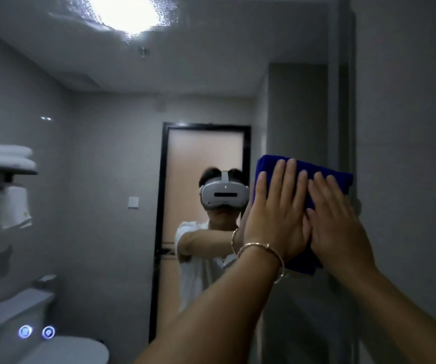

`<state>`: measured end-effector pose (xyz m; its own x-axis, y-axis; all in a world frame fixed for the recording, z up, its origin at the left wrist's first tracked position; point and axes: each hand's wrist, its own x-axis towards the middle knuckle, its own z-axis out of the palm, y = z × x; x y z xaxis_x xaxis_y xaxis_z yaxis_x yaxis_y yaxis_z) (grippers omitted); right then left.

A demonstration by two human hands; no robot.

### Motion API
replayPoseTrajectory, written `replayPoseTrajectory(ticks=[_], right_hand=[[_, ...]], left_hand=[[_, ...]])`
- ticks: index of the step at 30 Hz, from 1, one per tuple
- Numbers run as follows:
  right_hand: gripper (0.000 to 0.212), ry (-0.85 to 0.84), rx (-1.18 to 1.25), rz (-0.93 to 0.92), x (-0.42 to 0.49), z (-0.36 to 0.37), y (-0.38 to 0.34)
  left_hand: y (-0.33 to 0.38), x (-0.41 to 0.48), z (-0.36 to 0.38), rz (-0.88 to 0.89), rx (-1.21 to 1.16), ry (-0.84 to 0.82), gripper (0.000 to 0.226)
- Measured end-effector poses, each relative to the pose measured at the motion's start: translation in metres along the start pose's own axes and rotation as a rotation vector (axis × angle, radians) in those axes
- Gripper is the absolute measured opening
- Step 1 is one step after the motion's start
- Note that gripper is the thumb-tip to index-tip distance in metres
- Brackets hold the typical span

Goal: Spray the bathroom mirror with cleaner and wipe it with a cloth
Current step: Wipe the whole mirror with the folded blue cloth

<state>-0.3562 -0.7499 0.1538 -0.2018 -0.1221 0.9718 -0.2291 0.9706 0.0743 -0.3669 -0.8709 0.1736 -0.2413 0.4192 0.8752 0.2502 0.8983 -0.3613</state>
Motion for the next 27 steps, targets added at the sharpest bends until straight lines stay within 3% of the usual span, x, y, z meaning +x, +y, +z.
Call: replayPoseTrajectory(ticks=[6, 11, 18, 27], right_hand=[[0.051, -0.019, 0.076, 0.130, 0.002, 0.005, -0.011], [0.049, 0.060, 0.189, 0.227, 0.040, 0.009, -0.050], [0.054, 0.042, 0.117, -0.003, 0.131, 0.036, -0.174], [0.059, -0.041, 0.078, -0.271, 0.115, 0.090, -0.315]], left_hand=[[-0.019, 0.004, -0.001, 0.131, 0.043, 0.022, 0.061], [-0.076, 0.029, -0.017, 0.216, 0.154, 0.092, 0.063], [-0.217, 0.008, -0.049, -0.059, 0.253, 0.089, 0.068], [-0.321, -0.108, -0.049, -0.336, 0.228, -0.005, 0.066]])
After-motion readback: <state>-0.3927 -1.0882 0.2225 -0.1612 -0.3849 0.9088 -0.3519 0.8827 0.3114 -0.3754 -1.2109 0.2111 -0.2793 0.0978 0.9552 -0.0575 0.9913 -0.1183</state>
